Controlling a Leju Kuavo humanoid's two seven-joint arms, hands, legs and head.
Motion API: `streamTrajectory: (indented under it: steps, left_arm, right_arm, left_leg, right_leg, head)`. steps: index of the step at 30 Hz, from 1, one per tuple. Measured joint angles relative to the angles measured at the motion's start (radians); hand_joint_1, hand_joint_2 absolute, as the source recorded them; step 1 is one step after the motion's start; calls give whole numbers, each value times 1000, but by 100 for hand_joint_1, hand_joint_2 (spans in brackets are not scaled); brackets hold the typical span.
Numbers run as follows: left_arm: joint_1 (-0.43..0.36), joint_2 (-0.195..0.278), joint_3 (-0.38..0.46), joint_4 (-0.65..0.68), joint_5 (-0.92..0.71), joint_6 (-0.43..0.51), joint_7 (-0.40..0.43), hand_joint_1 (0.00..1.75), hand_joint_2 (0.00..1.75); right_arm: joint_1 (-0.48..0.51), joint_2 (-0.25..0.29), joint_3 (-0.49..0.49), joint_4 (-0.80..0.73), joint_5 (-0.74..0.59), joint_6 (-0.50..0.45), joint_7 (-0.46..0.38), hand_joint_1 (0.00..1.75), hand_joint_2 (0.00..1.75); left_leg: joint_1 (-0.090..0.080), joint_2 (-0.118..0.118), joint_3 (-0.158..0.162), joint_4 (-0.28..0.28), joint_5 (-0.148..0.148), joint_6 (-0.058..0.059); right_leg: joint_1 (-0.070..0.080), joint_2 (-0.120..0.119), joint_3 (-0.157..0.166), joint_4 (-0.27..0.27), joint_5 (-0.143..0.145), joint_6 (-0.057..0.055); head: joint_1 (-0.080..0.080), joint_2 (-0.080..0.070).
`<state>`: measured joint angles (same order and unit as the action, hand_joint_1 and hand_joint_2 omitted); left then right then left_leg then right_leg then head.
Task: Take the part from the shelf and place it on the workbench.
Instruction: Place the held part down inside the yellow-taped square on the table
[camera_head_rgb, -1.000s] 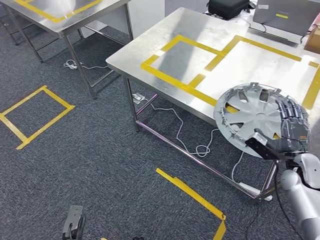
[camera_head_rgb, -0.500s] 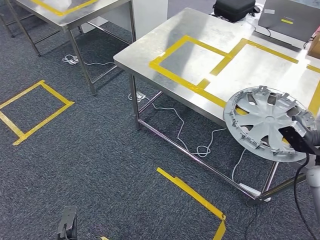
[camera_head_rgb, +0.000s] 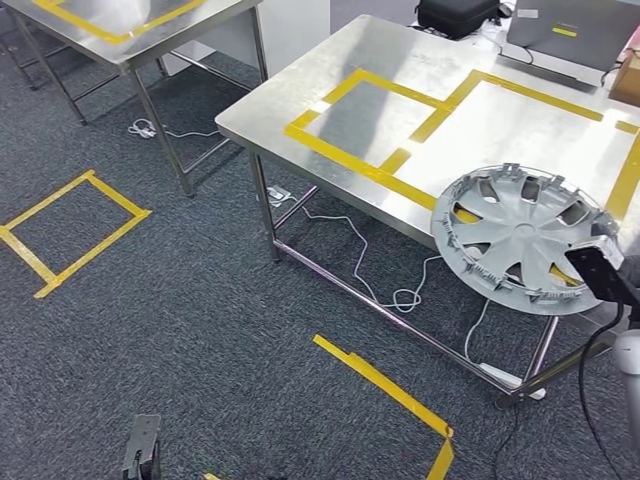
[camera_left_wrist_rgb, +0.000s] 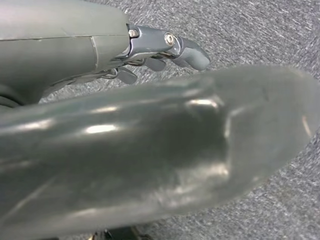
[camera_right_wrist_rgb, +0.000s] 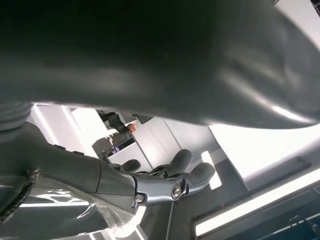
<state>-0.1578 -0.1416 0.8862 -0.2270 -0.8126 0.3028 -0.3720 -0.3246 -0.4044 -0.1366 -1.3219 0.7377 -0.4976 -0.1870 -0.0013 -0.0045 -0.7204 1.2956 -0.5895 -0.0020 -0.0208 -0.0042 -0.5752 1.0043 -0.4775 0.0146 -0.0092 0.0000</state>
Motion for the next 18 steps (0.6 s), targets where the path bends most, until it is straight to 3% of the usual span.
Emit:
streamTrajectory:
  steps: [1, 2, 5, 7, 9, 11, 14, 15, 16, 17, 18]
  left_arm:
    - [1, 0, 0, 0, 1, 1, 0, 0, 0]
    - [2, 0, 0, 0, 2, 2, 1, 0, 0]
    - [1, 1, 0, 0, 6, 8, 2, 0, 0]
    - [2, 2, 0, 0, 7, 10, 3, 0, 0]
    - [4, 1, 1, 0, 7, 11, 3, 0, 0]
    - [4, 0, 1, 0, 8, 11, 3, 0, 0]
    - [4, 1, 1, 0, 8, 12, 3, 0, 0]
    - [5, 0, 1, 0, 9, 12, 3, 0, 0]
    - [6, 0, 1, 0, 9, 12, 4, 0, 0]
    - [6, -1, 1, 0, 10, 12, 4, 0, 0]
    - [7, -1, 1, 0, 10, 12, 4, 0, 0]
  right_arm:
    - [2, 2, 0, -4, 0, 4, 0, 0, 0]
    - [5, 3, 0, -9, 0, 8, 1, 0, 0]
    - [9, 7, 0, -27, -1, 16, 4, 0, 0]
    - [11, 9, 1, -37, -1, 20, 5, 0, 0]
    - [13, 10, 1, -44, -1, 22, 5, 0, 0]
    - [14, 11, 1, -48, -2, 23, 5, 0, 0]
    - [17, 13, 2, -50, -2, 25, 9, 0, 0]
    - [21, 14, 2, -50, -2, 26, 11, 0, 0]
    - [24, 15, 3, -50, -2, 26, 14, 0, 0]
    - [26, 16, 3, -50, -2, 27, 16, 0, 0]
    - [27, 17, 3, -50, -2, 27, 17, 0, 0]
  left_leg:
    - [1, 0, -2, 10, 6, 0]
    - [1, 0, 15, -20, 30, 1]
    - [0, 0, 109, -208, 111, 11]
    - [-2, -1, 130, -263, 118, 18]
    - [-2, -1, 128, -270, 122, 28]
    - [1, 0, 128, -277, 130, 40]
    - [0, 1, 121, -279, 136, 51]
    - [-2, 0, 119, -278, 138, 53]
    - [-3, 0, 117, -278, 139, 54]
    - [-4, 0, 117, -278, 140, 54]
    - [-5, 0, 117, -278, 140, 54]
  right_leg:
    - [0, 0, 0, 1, 0, 0]
    - [0, 0, 0, 1, 0, 0]
    - [3, 1, -1, 4, 0, 5]
    - [6, 1, -7, 4, 3, 14]
    - [5, 1, -11, 2, 5, 25]
    - [3, 2, -28, 29, -19, 32]
    - [2, 2, -111, 209, -112, 37]
    - [2, 2, -135, 263, -129, 38]
    - [2, 2, -143, 285, -128, 37]
    - [2, 2, -130, 264, -108, 36]
    - [2, 2, -99, 208, -76, 33]
  head:
    - [0, 0]
    - [0, 0]
    - [0, 0]
    - [1, 0]
    - [1, 0]
    - [4, 0]
    - [7, 0]
    - [7, 0]
    - [7, 0]
    - [7, 0]
    - [7, 0]
